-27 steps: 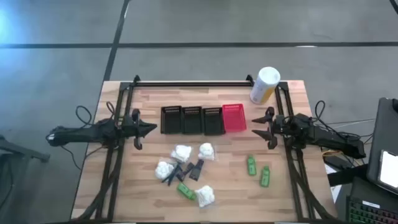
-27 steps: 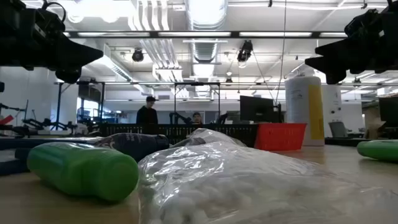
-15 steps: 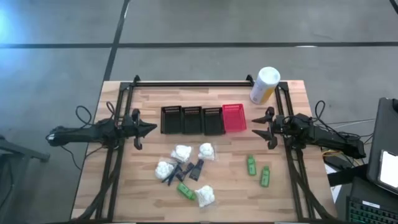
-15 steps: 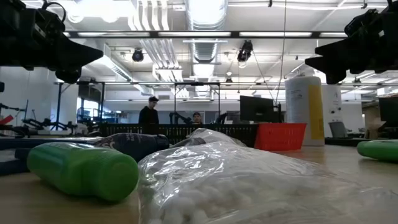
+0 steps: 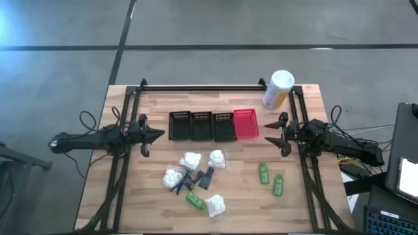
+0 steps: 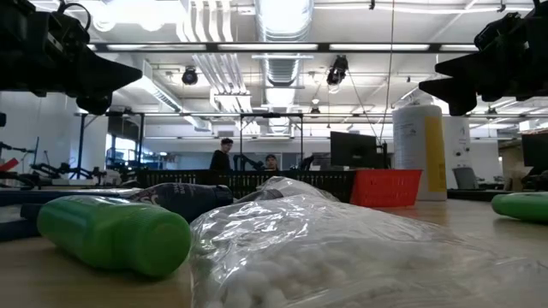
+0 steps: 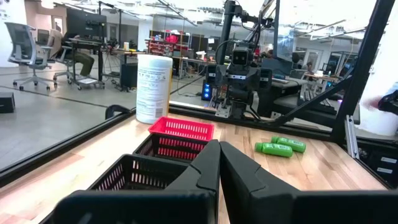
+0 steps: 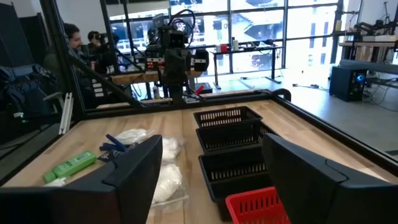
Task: Pick & Place Travel size toiletries
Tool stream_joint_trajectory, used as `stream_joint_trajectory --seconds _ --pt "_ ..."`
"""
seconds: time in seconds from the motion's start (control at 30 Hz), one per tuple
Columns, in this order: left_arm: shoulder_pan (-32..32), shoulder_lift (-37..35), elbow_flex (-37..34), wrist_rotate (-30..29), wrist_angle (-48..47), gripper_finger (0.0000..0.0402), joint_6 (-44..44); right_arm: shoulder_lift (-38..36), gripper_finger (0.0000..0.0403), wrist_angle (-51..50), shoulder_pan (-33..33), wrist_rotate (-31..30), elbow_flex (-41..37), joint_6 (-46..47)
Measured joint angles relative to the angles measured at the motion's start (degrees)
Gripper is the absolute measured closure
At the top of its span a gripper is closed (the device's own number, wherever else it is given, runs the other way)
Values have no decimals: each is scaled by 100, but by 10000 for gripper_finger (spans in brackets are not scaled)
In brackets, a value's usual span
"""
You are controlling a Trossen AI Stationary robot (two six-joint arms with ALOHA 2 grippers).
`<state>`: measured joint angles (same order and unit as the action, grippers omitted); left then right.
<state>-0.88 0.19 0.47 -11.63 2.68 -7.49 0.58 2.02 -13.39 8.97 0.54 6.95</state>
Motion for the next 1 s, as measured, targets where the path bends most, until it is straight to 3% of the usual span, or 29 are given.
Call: stream_joint_trajectory --seconds 1.0 --pt "2 0 0 -1 0 390 0 -2 44 0 0 0 0 9"
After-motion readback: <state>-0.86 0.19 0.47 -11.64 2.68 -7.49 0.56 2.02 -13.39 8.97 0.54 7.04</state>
